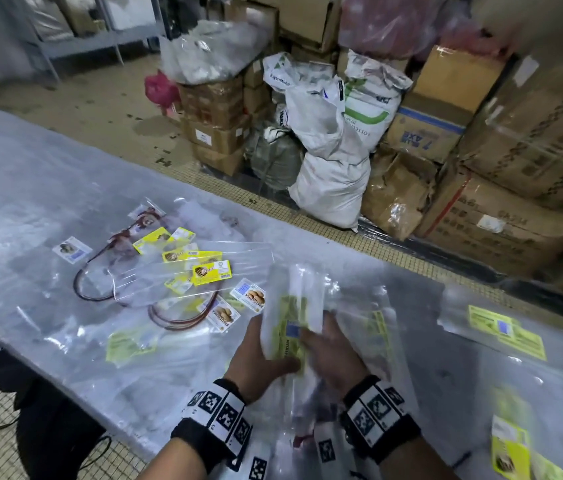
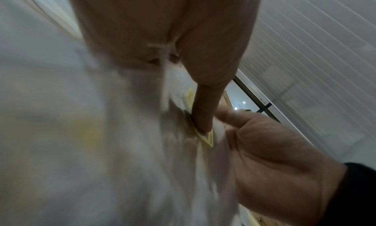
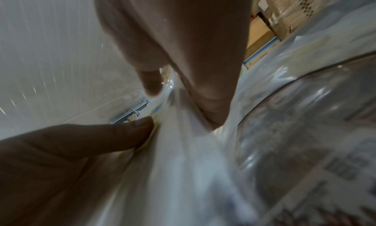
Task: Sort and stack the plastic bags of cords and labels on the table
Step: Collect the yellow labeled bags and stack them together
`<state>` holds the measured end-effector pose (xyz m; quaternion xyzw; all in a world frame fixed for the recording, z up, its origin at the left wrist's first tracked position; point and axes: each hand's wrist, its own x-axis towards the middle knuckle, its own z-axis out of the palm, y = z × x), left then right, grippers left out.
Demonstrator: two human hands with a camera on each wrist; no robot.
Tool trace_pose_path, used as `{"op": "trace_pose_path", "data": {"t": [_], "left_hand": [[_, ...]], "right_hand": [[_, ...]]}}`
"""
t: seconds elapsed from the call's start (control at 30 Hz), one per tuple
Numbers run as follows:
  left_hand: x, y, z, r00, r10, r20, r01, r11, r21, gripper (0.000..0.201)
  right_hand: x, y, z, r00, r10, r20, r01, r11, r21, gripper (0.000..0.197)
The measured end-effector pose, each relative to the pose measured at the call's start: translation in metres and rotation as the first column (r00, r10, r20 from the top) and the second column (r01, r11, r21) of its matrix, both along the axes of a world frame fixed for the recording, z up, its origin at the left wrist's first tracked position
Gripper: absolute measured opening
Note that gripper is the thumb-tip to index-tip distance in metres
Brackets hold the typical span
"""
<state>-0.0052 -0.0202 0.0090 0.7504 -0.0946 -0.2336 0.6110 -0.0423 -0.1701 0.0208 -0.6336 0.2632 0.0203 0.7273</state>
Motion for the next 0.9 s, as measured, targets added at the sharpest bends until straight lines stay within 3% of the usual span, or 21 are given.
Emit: {"op": "trace_pose_path", "data": {"t": [0.13,0.27,0.4,0.43,0.53,0.6,0.67,0.73,0.83,0.9], "left_hand": [[0.010,0.013,0.003,0.980,-0.036,-0.198,-0.004,0.980,-0.198,0.086],[0.027,0.030,0.006,0.932,-0.135,-0.337,0.016,0.943,-0.334,0.071],[0.044,0.029,0.014,0.883,-0.183,-0.432,-0.069,0.860,-0.506,0.053],[0.047,0.025,0.014,0.883,-0.177,-0.436,-0.082,0.854,-0.514,0.052],[0.057,0.010,0.015,0.909,-0.122,-0.399,-0.072,0.896,-0.439,0.045],[0.063,-0.001,0.020,0.957,-0.117,-0.267,0.006,0.923,-0.384,0.038],[0.066,-0.011,0.026,0.979,-0.149,-0.139,0.099,0.943,-0.317,0.020],[0.068,-0.018,0.034,0.979,-0.191,-0.073,0.162,0.944,-0.289,0.022],[0.075,-0.026,0.041,0.952,-0.302,-0.043,0.285,0.932,-0.224,0.029],[0.083,-0.036,0.043,0.927,-0.374,-0.038,0.364,0.917,-0.164,0.032]], "right_hand": [[0.015,0.006,0.010,0.985,-0.165,0.054,0.159,0.983,0.092,0.031],[0.028,0.005,0.009,0.916,-0.393,0.079,0.361,0.894,0.264,0.037],[0.031,0.014,0.020,0.809,-0.585,0.056,0.535,0.773,0.340,0.076],[0.031,0.016,0.020,0.774,-0.630,0.061,0.573,0.739,0.354,0.069],[0.024,0.017,0.018,0.687,-0.726,0.040,0.655,0.642,0.398,0.031],[0.018,0.020,0.026,0.649,-0.759,0.044,0.645,0.580,0.498,0.019],[0.006,0.022,0.031,0.653,-0.757,0.028,0.645,0.575,0.503,0.022],[-0.010,0.014,0.031,0.650,-0.760,-0.014,0.640,0.538,0.549,0.013],[-0.038,-0.010,0.023,0.521,-0.853,-0.039,0.744,0.431,0.511,0.033],[-0.059,-0.027,0.031,0.479,-0.878,0.001,0.751,0.411,0.516,0.033]]}}
